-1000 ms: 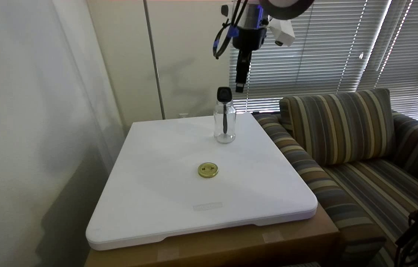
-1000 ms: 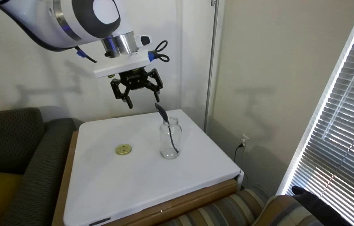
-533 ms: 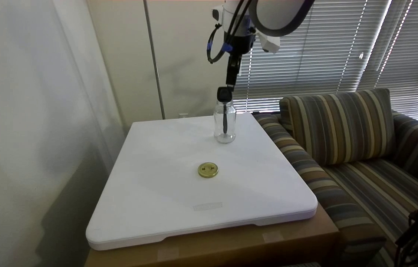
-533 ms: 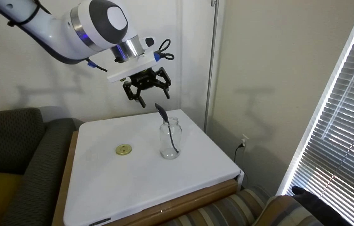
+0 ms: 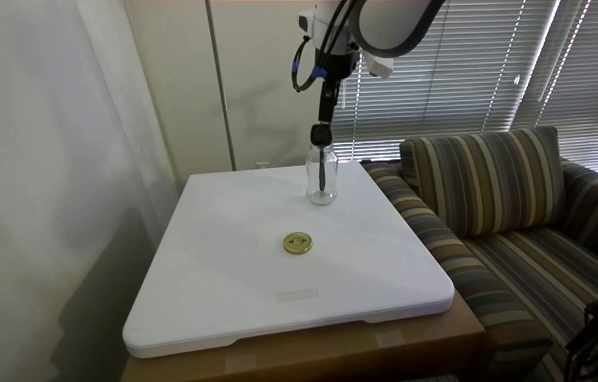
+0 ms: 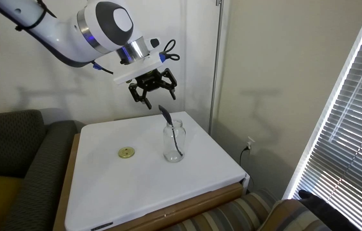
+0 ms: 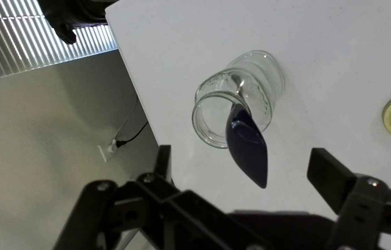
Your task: Remove the black spatula from the glass jar
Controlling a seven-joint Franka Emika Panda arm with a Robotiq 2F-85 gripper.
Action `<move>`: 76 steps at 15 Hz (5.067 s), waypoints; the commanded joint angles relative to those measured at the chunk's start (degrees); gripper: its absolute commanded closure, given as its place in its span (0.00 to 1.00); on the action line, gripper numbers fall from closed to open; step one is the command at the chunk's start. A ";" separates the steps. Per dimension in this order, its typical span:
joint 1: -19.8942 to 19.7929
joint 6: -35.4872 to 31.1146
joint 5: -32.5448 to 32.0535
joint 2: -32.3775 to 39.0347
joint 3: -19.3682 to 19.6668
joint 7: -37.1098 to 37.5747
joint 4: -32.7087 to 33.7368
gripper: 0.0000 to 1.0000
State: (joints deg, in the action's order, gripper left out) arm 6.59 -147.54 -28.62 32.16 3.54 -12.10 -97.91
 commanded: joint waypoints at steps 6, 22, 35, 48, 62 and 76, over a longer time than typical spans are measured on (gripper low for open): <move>0.04 1.06 -0.44 6.67 -1.00 -5.88 7.12 0.00; 4.32 11.85 -5.65 8.60 2.58 -4.10 12.65 0.00; 2.41 17.46 -3.10 8.27 -1.72 -5.87 13.39 0.22; 1.71 17.57 -1.02 8.53 -2.24 -6.87 14.08 0.87; 1.42 17.52 -1.87 7.53 -1.13 -6.58 15.29 0.99; 4.24 17.95 -9.00 2.30 0.98 -1.24 14.24 0.99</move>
State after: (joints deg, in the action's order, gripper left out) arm 9.60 -130.11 -34.33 37.33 3.34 -15.24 -81.59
